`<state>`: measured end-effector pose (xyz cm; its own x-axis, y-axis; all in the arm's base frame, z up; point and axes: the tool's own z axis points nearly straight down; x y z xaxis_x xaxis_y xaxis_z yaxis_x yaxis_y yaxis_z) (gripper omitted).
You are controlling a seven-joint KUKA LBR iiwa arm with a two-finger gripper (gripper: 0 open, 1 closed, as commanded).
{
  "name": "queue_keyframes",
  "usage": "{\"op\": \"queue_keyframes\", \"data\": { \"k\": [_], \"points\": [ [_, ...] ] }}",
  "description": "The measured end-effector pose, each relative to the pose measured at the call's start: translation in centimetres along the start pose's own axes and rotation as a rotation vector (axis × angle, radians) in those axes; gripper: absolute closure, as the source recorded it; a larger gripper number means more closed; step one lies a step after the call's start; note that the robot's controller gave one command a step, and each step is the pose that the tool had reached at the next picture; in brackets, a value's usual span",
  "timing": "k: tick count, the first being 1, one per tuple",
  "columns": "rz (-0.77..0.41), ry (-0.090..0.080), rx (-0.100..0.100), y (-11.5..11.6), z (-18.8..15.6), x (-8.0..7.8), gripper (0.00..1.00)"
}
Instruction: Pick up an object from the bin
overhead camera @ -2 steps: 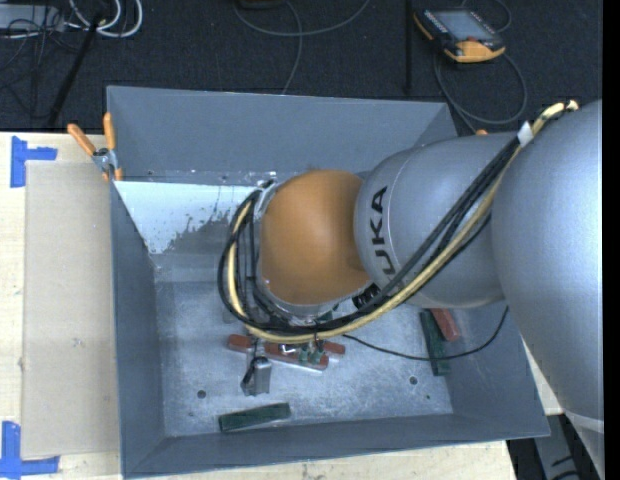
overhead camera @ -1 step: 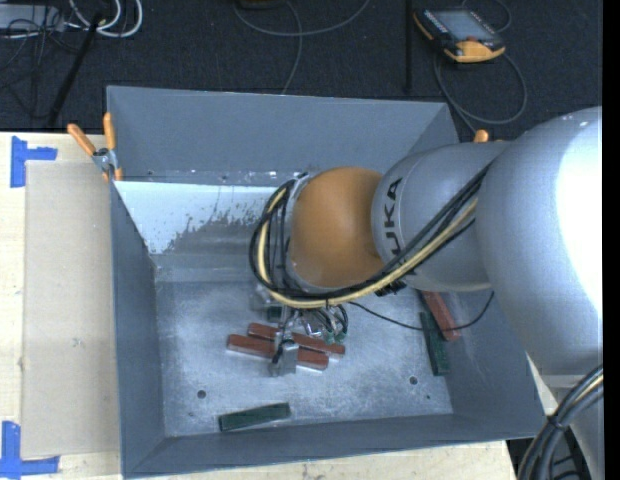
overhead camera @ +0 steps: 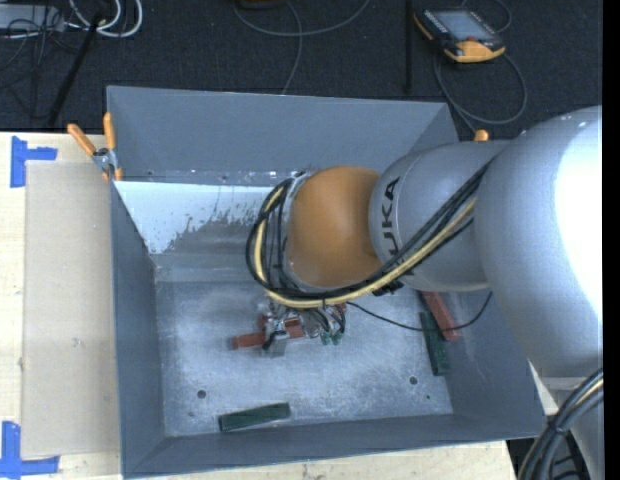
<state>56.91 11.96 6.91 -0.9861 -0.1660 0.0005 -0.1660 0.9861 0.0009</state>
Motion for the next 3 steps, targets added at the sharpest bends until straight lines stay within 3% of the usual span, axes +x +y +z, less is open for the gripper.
{"op": "queue_keyframes", "data": {
  "k": [1, 2, 3],
  "points": [
    [-0.52, -0.001, -0.001, 4.1, -1.5, 0.4, 1.0],
    [-0.506, -0.008, 0.001, 5.3, -12.5, 2.5, 1.0],
    [-0.502, -0.001, 0.0, 5.2, -12.1, 2.6, 1.0]
  ]
}}
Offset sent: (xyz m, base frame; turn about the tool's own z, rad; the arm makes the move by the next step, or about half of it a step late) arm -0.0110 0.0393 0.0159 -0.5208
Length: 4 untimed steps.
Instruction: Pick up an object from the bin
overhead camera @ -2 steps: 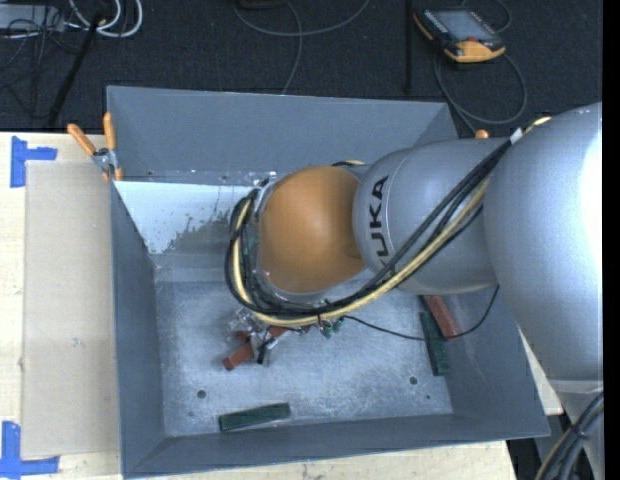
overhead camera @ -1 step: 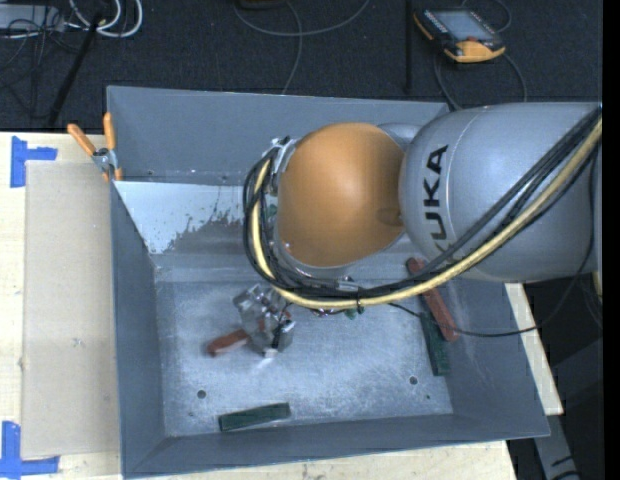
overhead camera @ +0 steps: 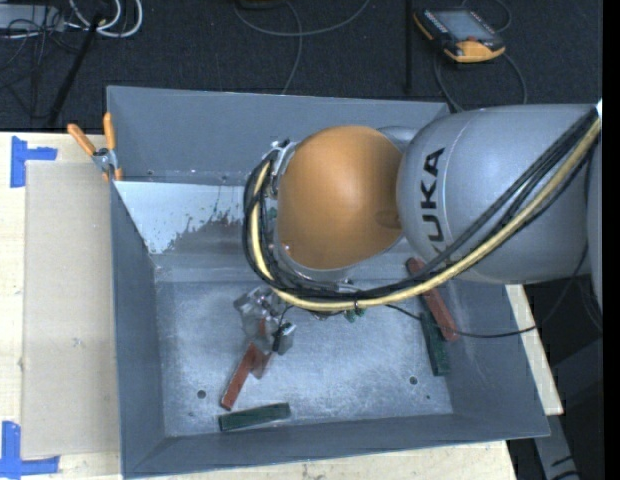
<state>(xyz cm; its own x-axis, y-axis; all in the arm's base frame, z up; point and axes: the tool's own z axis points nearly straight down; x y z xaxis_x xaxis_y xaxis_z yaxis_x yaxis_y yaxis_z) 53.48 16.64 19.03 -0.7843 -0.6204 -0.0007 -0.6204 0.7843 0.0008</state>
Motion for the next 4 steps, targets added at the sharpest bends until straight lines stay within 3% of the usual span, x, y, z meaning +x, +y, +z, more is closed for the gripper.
{"op": "queue_keyframes", "data": {
  "k": [1, 2, 3, 4],
  "points": [
    [0.001, 0.0, 0.0, 0.0, 0.0, 0.0, 0.0],
    [-0.381, 0.005, -0.003, -2.1, 12.4, -0.2, 0.0],
    [-0.376, 0.001, -0.002, -2.2, 12.1, -0.3, 1.0],
    [-0.456, -0.005, 0.005, -3.3, -2.6, 1.2, 1.0]
  ]
}}
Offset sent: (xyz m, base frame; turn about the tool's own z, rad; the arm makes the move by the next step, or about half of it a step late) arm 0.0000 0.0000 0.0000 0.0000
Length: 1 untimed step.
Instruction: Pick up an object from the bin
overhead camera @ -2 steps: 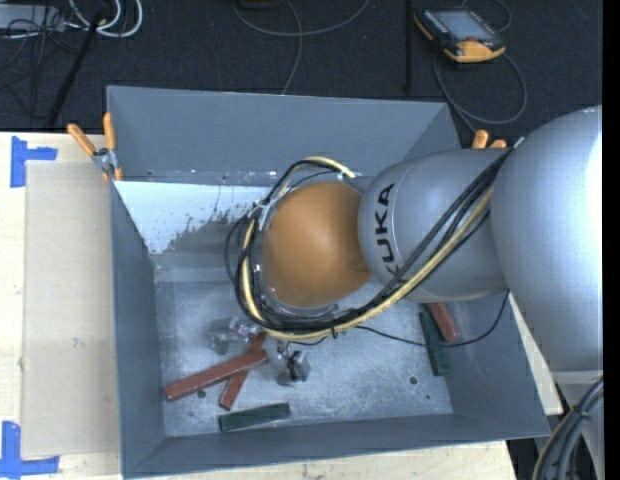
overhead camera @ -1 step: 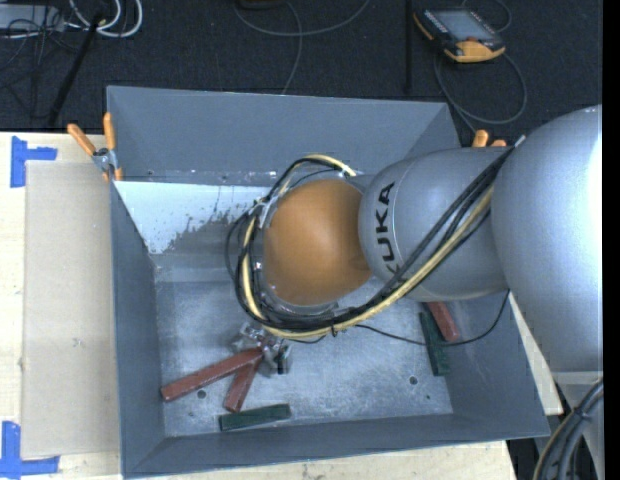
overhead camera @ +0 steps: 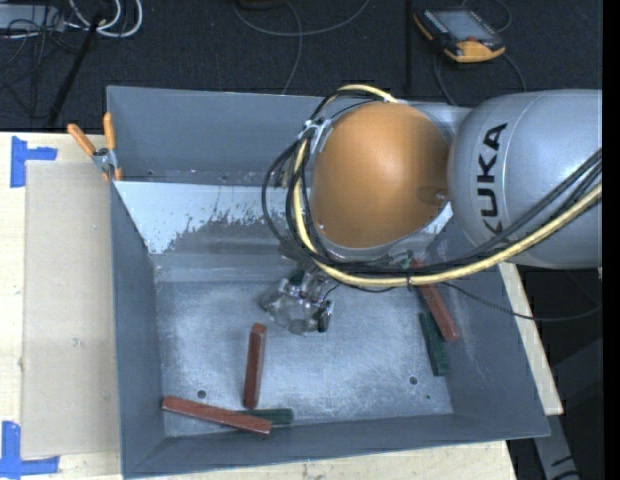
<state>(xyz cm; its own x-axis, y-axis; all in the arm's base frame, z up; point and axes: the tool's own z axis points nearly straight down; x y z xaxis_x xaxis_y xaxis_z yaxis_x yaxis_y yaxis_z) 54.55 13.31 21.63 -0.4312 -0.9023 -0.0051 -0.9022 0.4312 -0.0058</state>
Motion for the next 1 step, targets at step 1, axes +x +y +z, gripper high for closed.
{"op": "queue_keyframes", "data": {
  "k": [1],
  "points": [
    [0.102, 0.011, -0.014, 6.74, 6.49, 2.81, 1.0]
  ]
}}
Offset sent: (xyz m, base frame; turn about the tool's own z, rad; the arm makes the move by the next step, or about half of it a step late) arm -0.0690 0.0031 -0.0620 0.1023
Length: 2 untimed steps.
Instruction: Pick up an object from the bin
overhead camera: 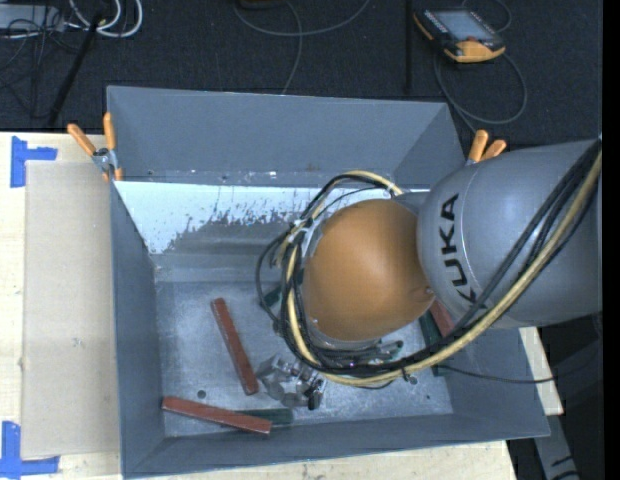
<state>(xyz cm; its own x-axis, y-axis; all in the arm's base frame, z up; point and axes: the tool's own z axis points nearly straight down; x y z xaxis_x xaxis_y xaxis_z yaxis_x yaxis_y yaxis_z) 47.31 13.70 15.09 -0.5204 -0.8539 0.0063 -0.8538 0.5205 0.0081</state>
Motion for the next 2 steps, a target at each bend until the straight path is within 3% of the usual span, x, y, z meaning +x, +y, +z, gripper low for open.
{"op": "queue_keyframes", "data": {
  "k": [1, 2],
  "points": [
    [-0.06, -0.011, 0.006, 3.2, 0.2, -8.1, 1.0],
    [0.18, -0.007, 0.006, 3.6, -0.9, -7.4, 1.0]
  ]
}}
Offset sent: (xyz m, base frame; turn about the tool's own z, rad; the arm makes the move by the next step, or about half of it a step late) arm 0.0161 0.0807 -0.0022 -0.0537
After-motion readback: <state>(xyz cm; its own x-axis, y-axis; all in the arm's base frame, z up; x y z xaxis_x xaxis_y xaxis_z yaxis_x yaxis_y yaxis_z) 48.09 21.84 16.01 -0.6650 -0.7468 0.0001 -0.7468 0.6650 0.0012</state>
